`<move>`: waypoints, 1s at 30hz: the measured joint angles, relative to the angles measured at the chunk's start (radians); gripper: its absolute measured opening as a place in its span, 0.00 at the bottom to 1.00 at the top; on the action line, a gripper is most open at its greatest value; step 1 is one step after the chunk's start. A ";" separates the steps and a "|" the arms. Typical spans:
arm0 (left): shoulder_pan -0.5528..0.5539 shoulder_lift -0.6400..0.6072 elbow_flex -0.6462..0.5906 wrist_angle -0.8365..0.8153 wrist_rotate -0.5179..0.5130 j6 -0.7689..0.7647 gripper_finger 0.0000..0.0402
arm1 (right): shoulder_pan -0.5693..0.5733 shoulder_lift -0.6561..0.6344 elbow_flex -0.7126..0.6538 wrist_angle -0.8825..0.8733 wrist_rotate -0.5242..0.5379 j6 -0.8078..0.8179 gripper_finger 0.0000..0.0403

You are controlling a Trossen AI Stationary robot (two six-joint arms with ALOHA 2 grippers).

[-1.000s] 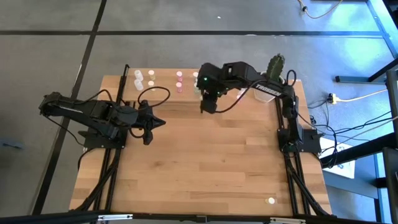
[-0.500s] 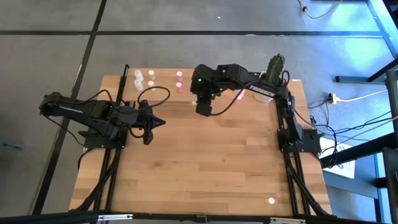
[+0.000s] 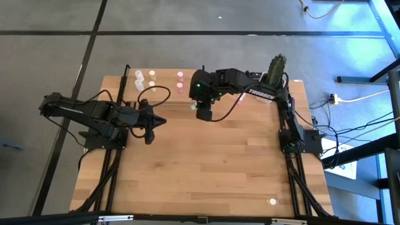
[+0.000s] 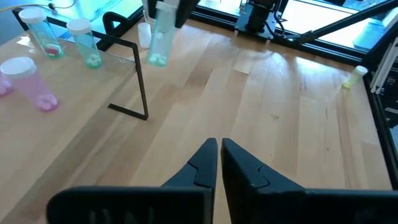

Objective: Pick and place medicine bottles onto shelf by color
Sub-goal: Put the green pill bottle on the shelf and align it with the other green pill bottles

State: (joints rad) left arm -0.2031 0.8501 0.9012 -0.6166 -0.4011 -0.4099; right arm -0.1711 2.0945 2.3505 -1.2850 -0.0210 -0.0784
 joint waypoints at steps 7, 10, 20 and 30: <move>0.000 0.000 0.000 0.000 -0.023 -0.001 0.16 | 0.005 0.000 0.000 0.001 0.000 -0.003 0.30; 0.000 0.000 0.000 0.000 -0.070 0.000 0.22 | 0.005 0.000 0.000 0.001 -0.001 -0.004 0.30; 0.000 0.000 0.000 0.003 -0.114 0.000 0.31 | 0.005 0.000 0.000 0.002 -0.002 -0.005 0.30; 0.000 0.001 0.000 0.003 -0.217 0.001 0.31 | -0.024 0.000 0.000 0.062 0.003 -0.006 0.30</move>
State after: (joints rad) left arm -0.2031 0.8509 0.9012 -0.6132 -0.6186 -0.4087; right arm -0.1947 2.0945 2.3505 -1.2228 -0.0178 -0.0845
